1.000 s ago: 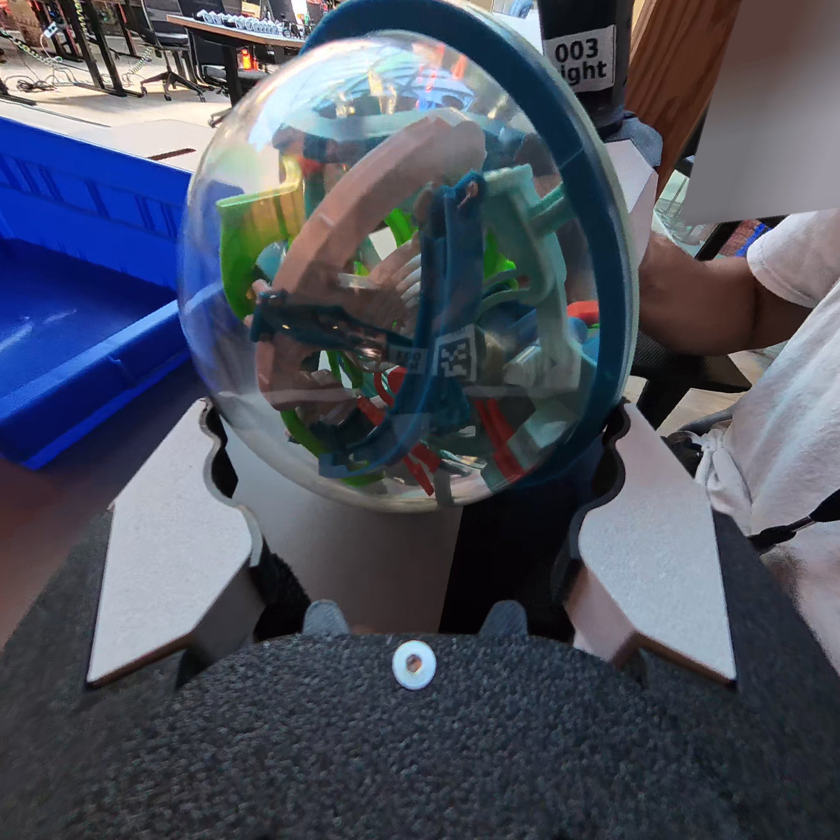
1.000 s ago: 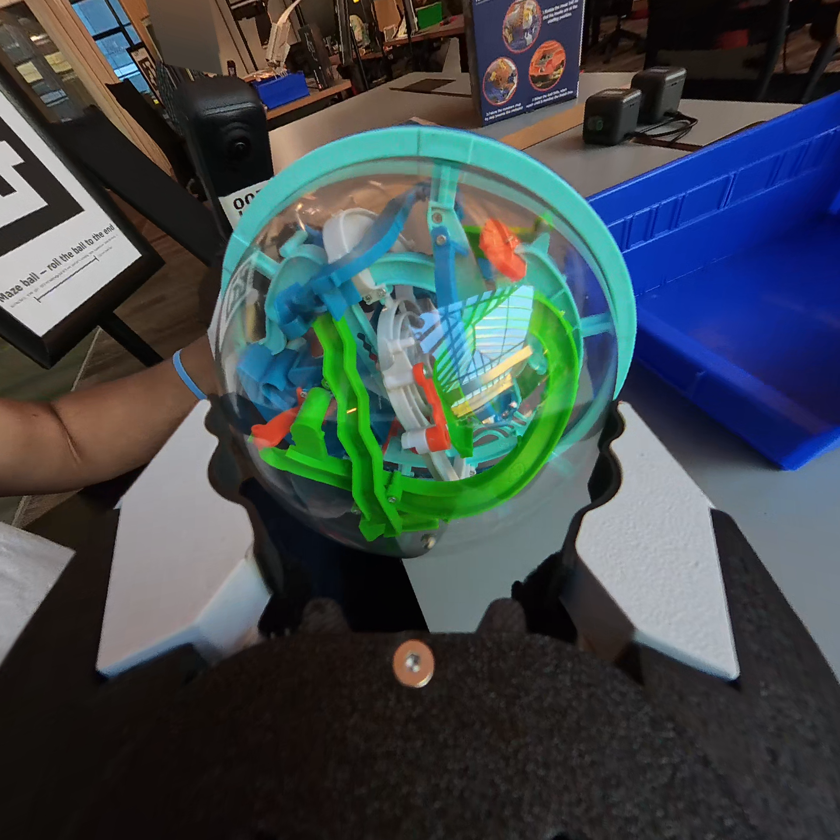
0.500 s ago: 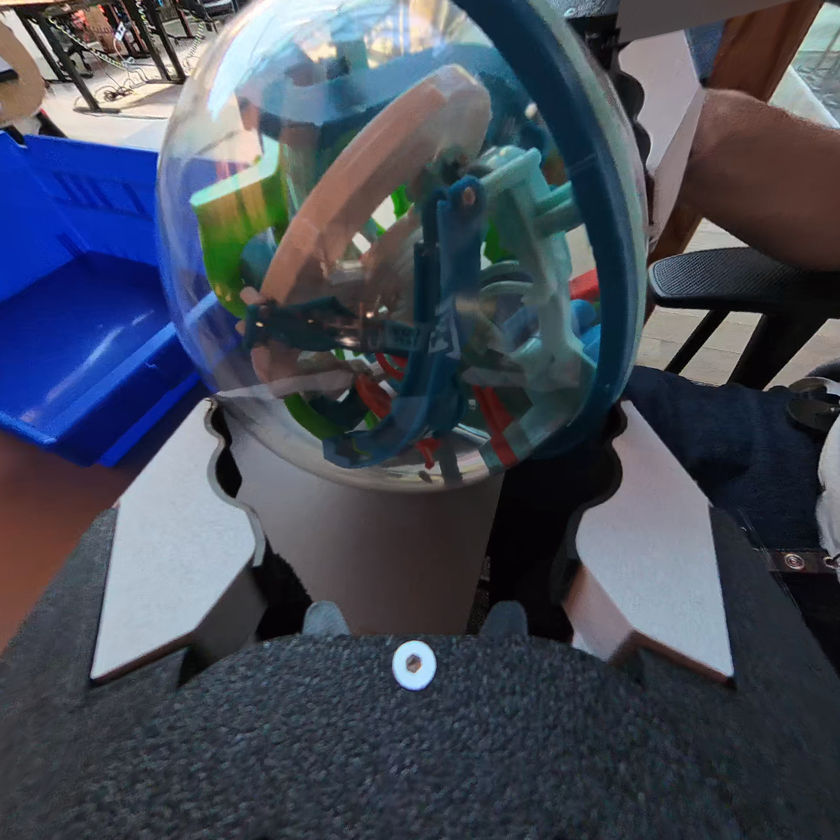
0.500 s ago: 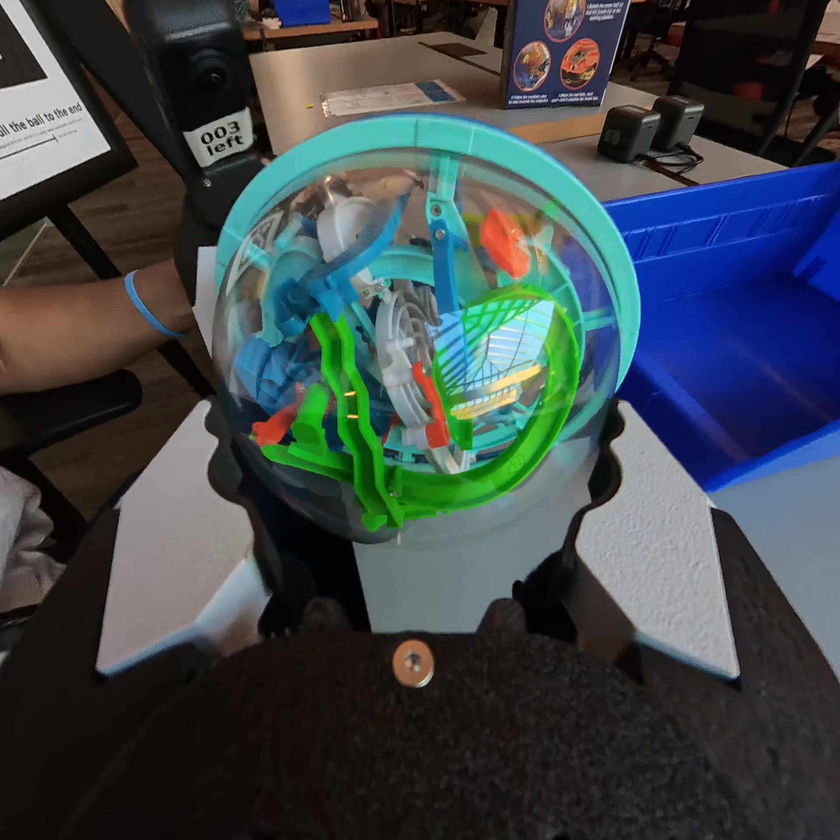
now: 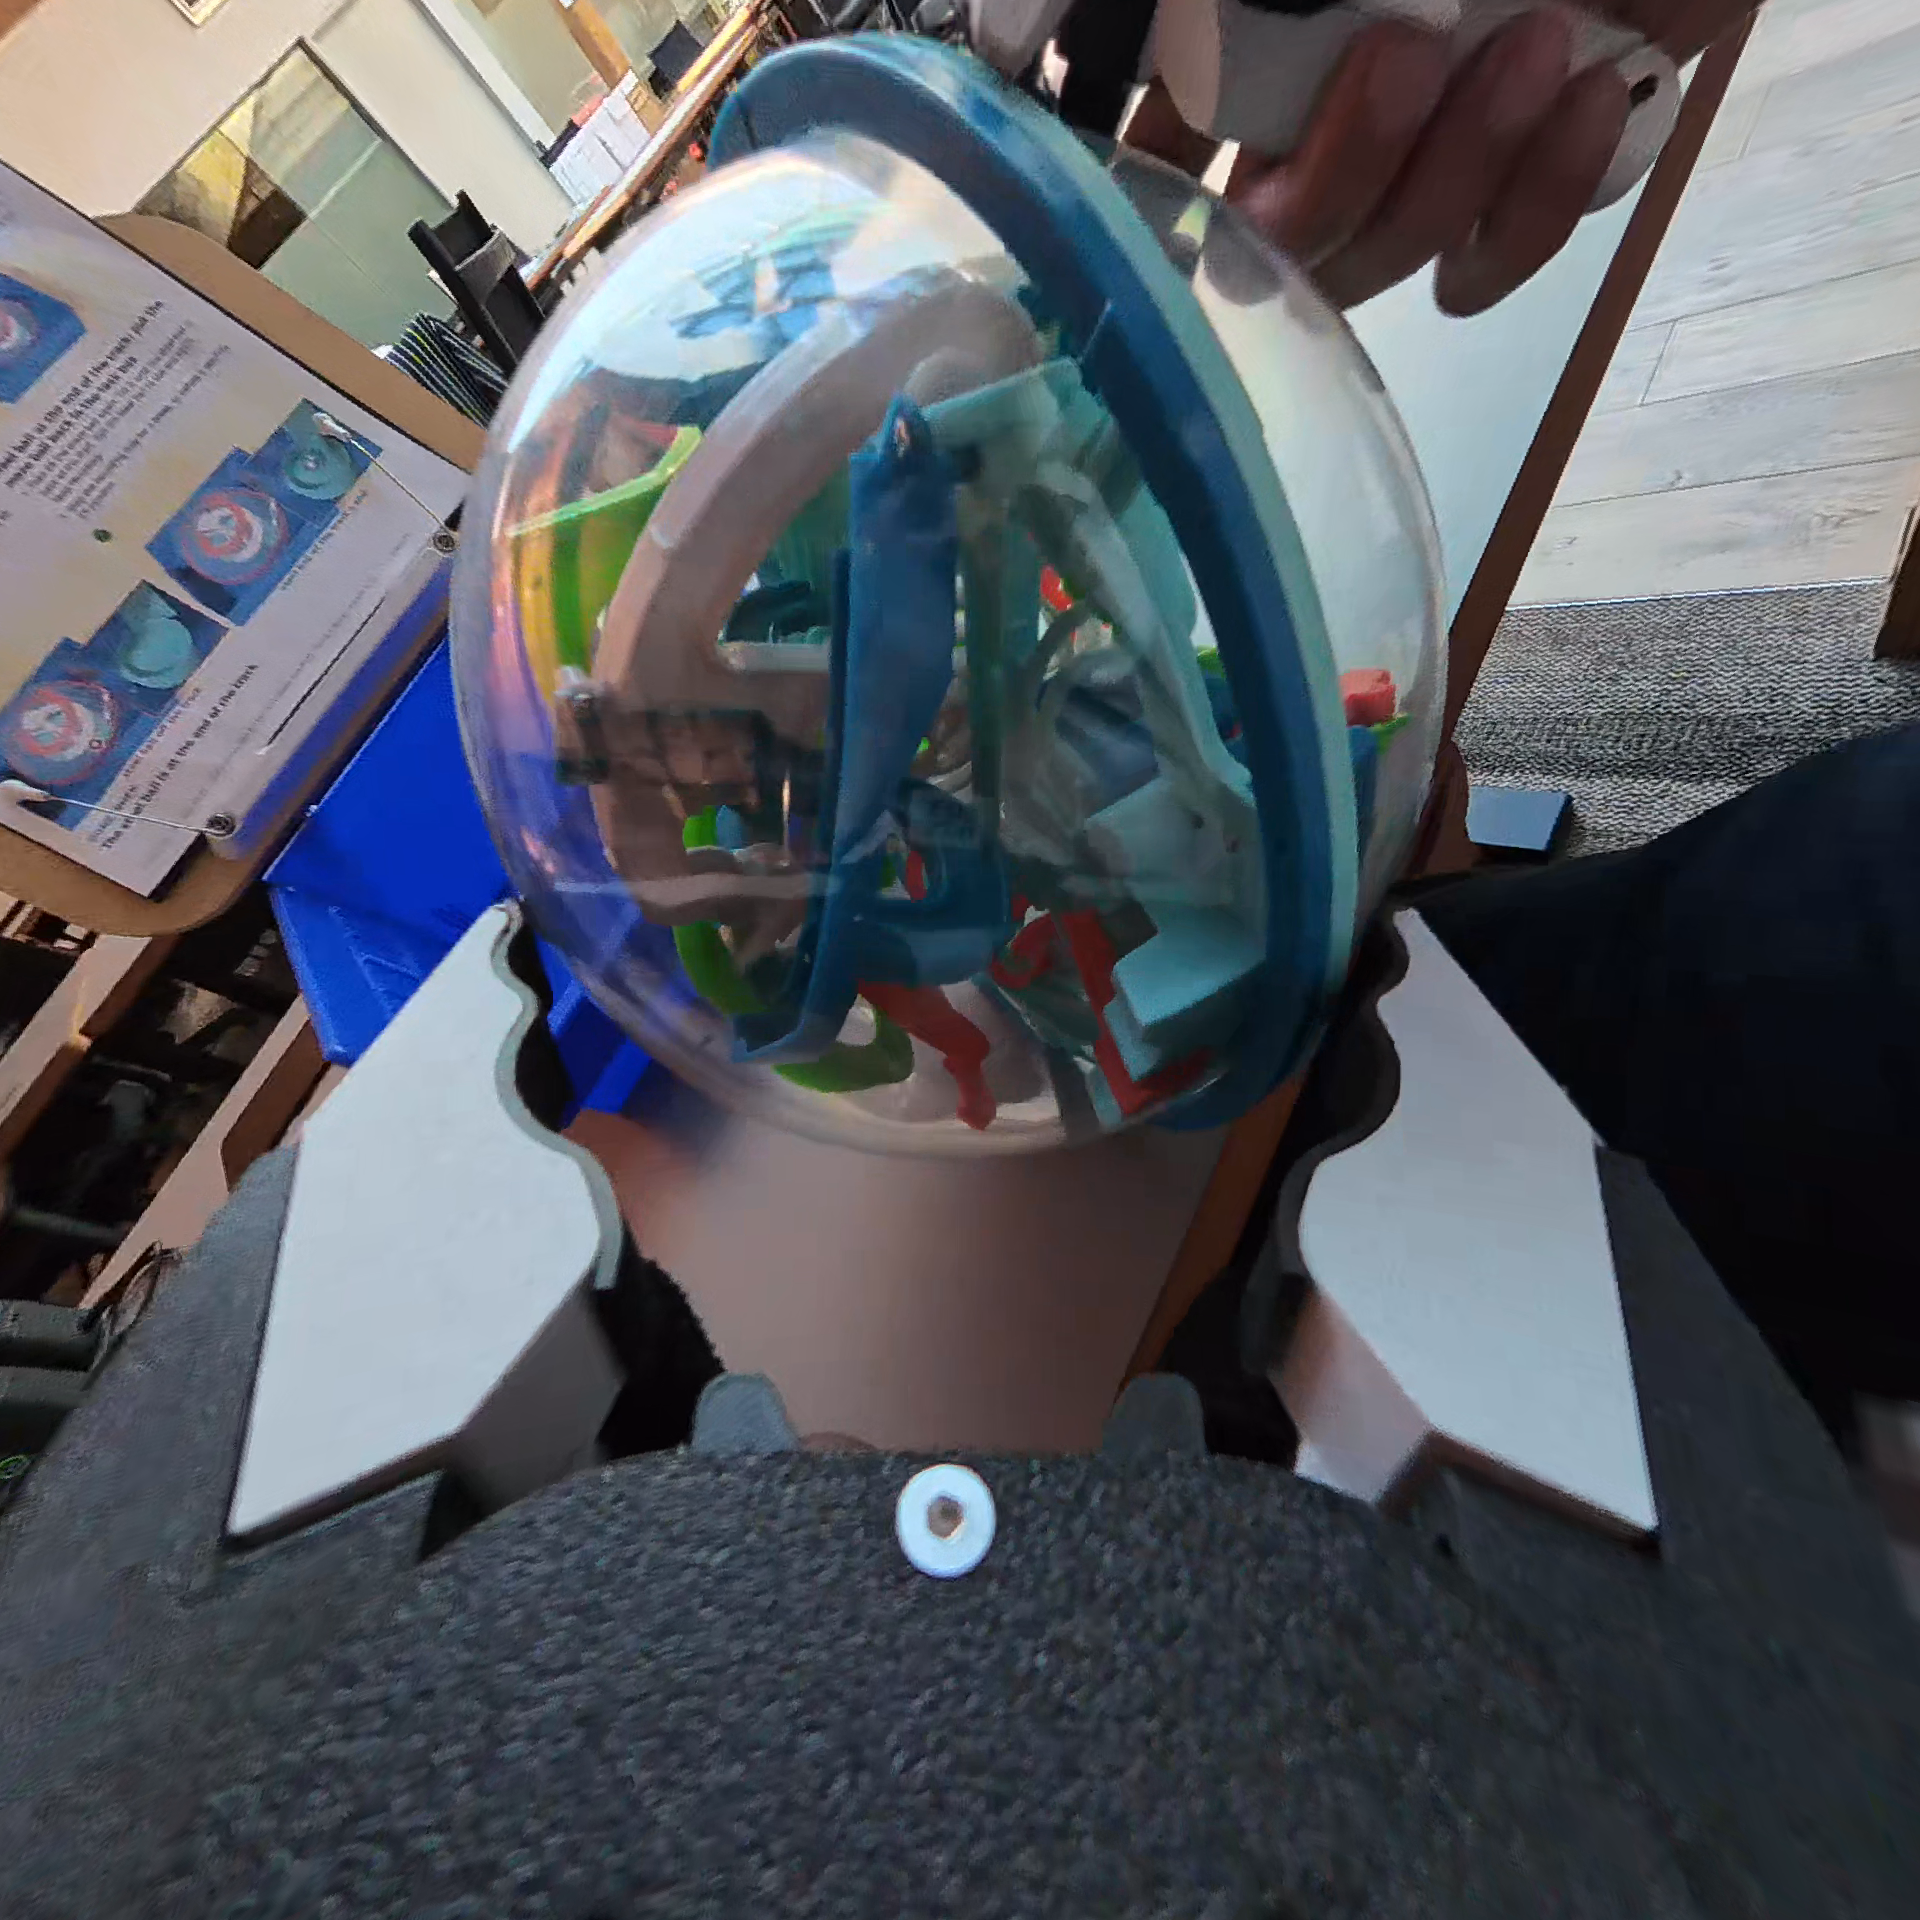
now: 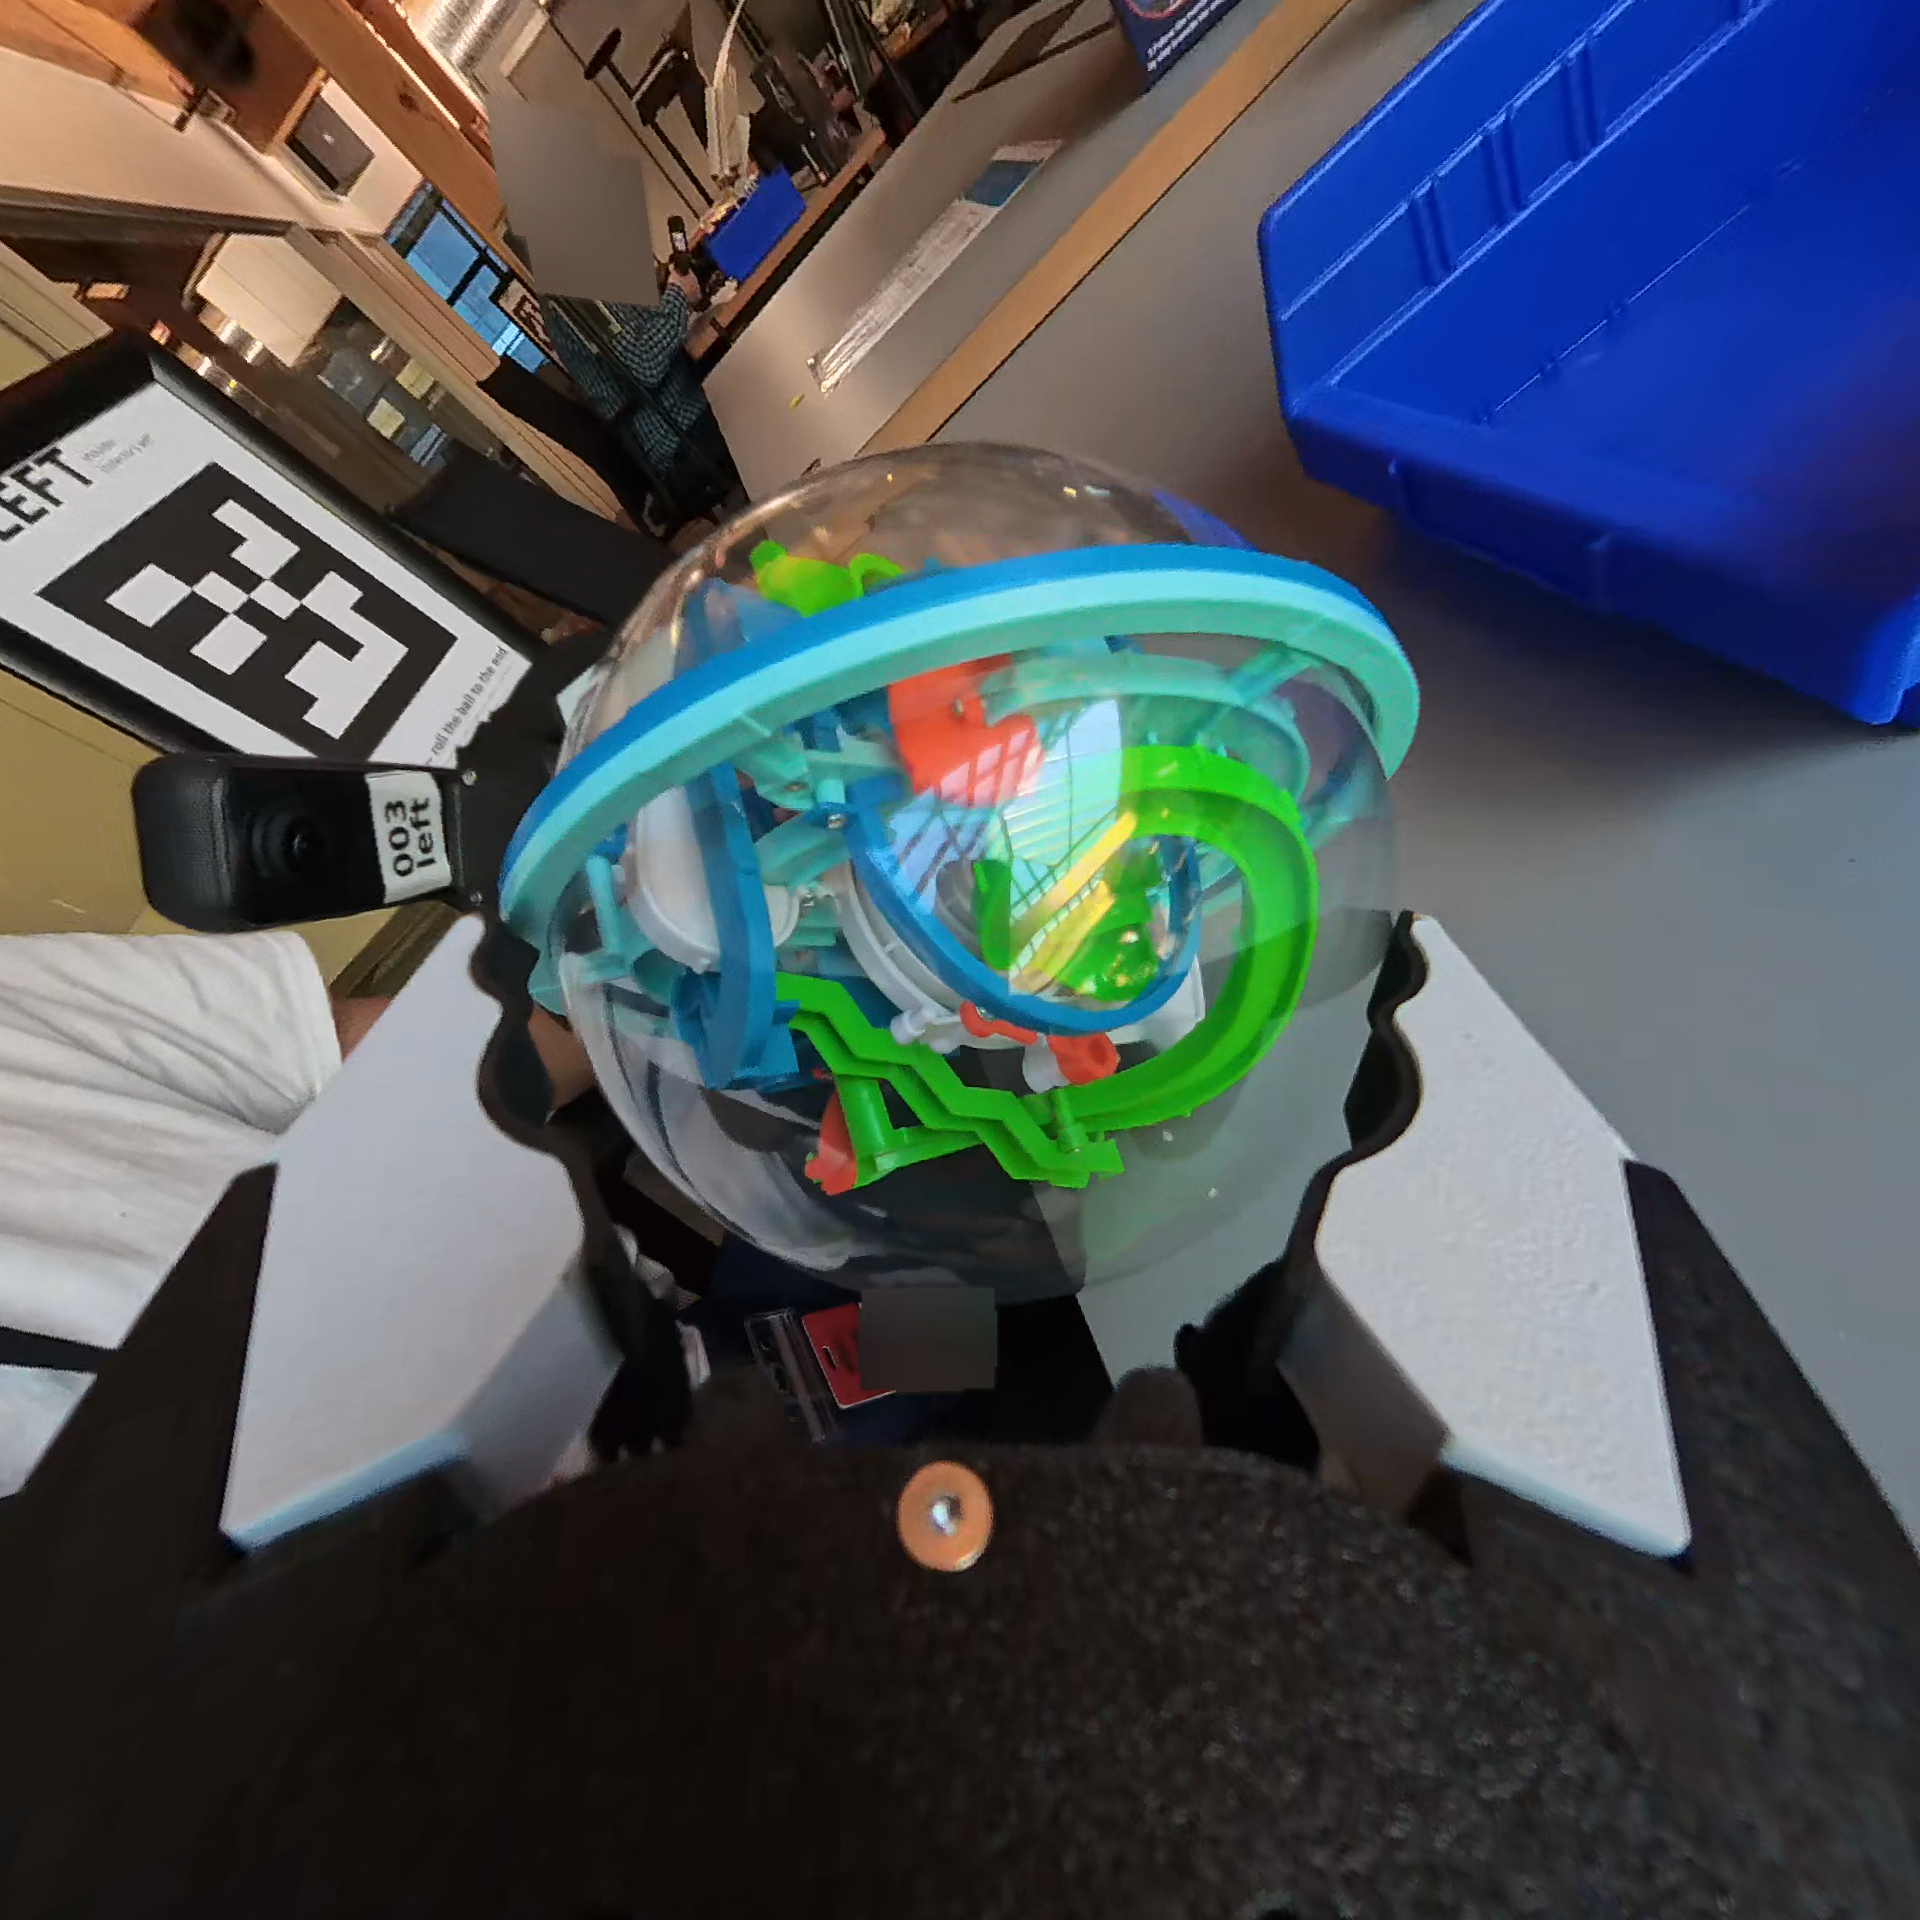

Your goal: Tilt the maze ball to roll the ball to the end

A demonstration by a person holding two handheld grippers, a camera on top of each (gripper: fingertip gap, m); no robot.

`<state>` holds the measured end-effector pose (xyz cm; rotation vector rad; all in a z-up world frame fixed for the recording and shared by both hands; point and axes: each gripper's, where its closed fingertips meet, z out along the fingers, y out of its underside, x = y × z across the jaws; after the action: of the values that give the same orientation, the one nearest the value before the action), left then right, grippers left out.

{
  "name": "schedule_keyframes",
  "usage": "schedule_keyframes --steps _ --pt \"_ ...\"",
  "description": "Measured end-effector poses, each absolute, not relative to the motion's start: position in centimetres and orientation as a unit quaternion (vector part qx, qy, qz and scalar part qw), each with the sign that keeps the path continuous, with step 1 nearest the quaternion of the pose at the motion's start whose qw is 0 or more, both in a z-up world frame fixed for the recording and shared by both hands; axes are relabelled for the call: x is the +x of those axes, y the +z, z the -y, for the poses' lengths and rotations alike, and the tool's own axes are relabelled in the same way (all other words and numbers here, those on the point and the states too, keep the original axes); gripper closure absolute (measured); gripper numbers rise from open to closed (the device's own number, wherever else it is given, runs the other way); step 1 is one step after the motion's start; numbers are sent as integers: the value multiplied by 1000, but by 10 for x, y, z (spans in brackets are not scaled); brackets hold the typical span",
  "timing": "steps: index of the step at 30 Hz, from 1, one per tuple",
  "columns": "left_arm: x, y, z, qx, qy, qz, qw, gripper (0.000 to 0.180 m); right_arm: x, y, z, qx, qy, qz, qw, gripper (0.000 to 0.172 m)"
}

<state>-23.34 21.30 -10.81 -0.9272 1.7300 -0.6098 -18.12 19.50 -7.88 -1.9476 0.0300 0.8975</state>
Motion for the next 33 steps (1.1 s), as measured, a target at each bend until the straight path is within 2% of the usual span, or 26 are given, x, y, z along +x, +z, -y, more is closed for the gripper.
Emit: schedule_keyframes --steps 4,8,9,15,17,18,21,23,26,28,33 --pt "-232 -112 -217 -404 -258 -711 514 33 -175 -73 -200 -779 380 -44 497 18" --pt "-242 -115 -232 -458 -310 -675 489 34 -184 -64 -218 -777 322 -58 538 19" --pt "-247 -117 -235 -473 -334 -662 476 34 -189 -63 -220 -782 298 -42 545 26" --pt "-268 -126 -245 -544 -538 -568 304 36 -210 -63 -224 -784 291 58 546 34" --pt "-268 -123 -251 -557 -582 -532 261 36 -199 -72 -232 -770 316 64 551 24" --pt "-267 -122 -253 -564 -595 -518 245 37 -198 -82 -235 -773 336 65 534 19" --pt "-263 -120 -257 -581 -601 -504 218 38 -208 -89 -241 -752 389 81 525 18" --pt "-261 -120 -259 -595 -604 -497 187 38 -208 -94 -248 -761 360 75 535 18" --pt "-261 -115 -254 -605 -628 -475 117 38 -208 -93 -245 -793 360 26 492 17" --pt "-261 -108 -244 -603 -649 -456 77 38 -208 -84 -238 -807 354 -8 473 17" --pt "-266 -77 -214 -575 -701 -423 1 39 -214 -45 -213 -820 286 6 496 17"
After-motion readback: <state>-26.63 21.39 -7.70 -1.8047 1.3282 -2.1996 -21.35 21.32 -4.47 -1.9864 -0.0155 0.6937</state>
